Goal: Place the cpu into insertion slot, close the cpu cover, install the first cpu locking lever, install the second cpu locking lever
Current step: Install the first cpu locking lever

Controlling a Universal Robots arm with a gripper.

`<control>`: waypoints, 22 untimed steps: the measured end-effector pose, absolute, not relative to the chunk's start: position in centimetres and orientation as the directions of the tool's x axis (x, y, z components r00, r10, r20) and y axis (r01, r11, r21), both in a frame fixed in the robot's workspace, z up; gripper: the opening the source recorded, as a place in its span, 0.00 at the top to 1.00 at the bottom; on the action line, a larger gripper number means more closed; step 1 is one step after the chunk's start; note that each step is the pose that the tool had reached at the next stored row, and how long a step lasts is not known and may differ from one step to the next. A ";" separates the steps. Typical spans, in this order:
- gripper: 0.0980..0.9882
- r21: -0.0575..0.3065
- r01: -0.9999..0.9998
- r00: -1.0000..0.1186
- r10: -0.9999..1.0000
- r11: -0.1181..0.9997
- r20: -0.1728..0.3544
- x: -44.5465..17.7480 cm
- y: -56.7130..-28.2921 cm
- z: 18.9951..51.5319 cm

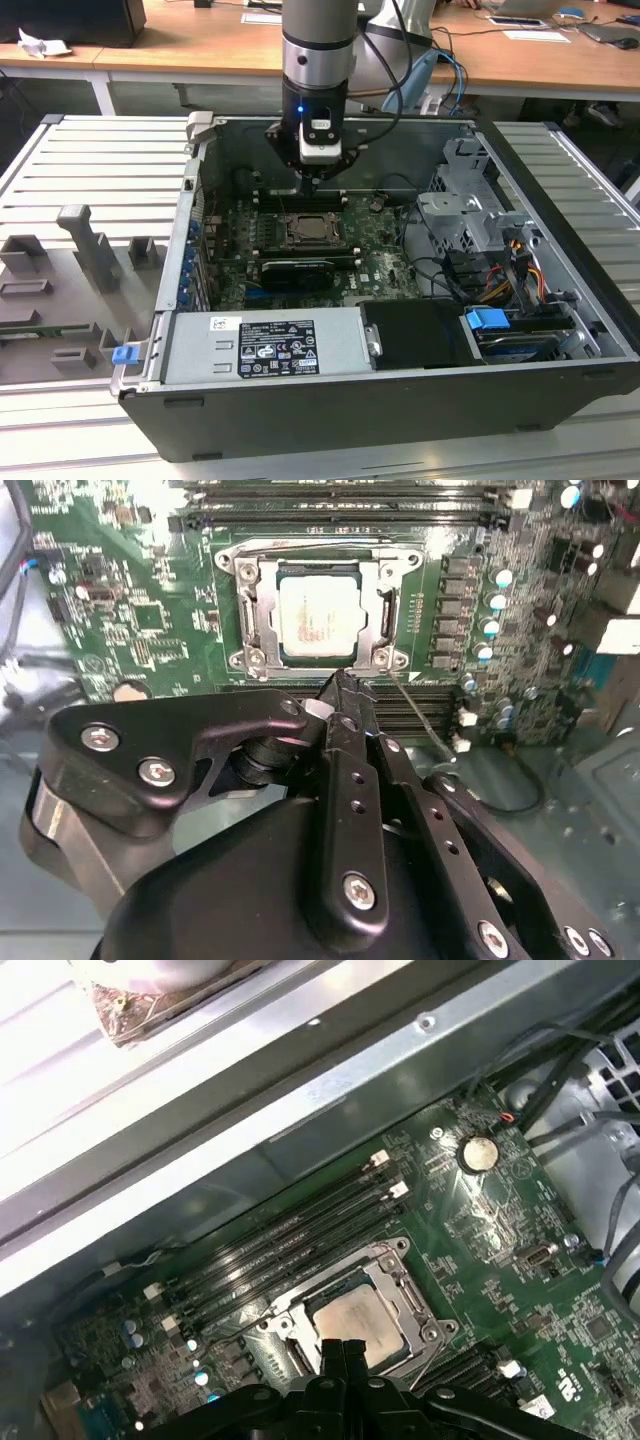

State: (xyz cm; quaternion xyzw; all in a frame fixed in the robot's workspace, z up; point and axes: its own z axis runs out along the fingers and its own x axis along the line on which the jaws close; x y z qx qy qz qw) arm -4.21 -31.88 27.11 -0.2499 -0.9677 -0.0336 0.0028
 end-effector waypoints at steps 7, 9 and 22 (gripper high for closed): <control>0.99 0.064 0.349 -0.937 0.348 0.935 0.022 -4.2 -31.9 27.1; 0.99 0.064 0.313 -0.950 0.313 0.948 0.022 -4.2 -31.9 27.1; 0.99 0.042 0.101 -0.995 0.101 0.994 0.007 -4.4 -31.9 27.1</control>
